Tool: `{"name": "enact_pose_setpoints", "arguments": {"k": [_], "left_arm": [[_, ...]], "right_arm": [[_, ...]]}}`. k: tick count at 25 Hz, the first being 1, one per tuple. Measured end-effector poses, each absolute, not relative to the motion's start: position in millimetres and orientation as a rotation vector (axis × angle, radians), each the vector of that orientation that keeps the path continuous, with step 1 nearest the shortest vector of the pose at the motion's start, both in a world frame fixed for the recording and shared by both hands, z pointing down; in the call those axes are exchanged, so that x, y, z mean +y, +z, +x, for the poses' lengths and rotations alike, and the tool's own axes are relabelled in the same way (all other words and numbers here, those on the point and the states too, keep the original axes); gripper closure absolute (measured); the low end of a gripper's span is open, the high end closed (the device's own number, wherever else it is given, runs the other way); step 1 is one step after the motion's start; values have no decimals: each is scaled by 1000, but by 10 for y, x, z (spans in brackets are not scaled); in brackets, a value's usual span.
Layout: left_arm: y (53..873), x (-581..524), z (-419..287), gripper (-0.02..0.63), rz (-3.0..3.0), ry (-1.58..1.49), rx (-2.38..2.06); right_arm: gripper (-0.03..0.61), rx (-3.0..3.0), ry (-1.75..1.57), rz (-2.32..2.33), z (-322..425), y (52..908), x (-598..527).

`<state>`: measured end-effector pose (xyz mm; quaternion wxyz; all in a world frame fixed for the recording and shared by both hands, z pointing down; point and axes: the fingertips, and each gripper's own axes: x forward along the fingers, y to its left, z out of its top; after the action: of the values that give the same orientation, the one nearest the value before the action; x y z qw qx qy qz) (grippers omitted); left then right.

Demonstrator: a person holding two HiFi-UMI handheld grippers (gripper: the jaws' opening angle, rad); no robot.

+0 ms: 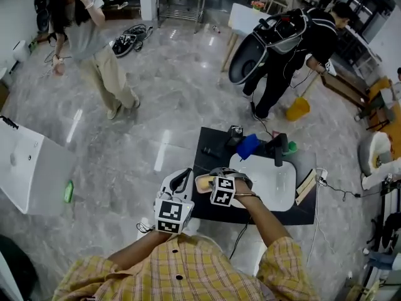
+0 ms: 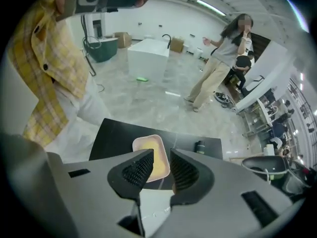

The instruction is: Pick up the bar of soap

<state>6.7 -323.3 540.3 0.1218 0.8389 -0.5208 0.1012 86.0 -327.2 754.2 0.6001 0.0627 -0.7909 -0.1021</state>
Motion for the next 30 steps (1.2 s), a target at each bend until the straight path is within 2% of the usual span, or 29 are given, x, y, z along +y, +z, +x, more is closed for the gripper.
{"name": "enact_pose_setpoints", "arguments": {"k": [9, 17, 30], "left_arm": [[5379, -3241, -19, 601, 2428, 298, -1554], [5412, -3261, -98, 601, 2387, 297, -1585], [5470, -3293, -31, 601, 2374, 322, -1567]], "right_arm": [[436, -1749, -336, -109, 867, 7823, -3199], [388, -1689, -242, -225, 914, 8170, -3182], [377, -1663, -172, -243, 963, 8410, -3170]]}}
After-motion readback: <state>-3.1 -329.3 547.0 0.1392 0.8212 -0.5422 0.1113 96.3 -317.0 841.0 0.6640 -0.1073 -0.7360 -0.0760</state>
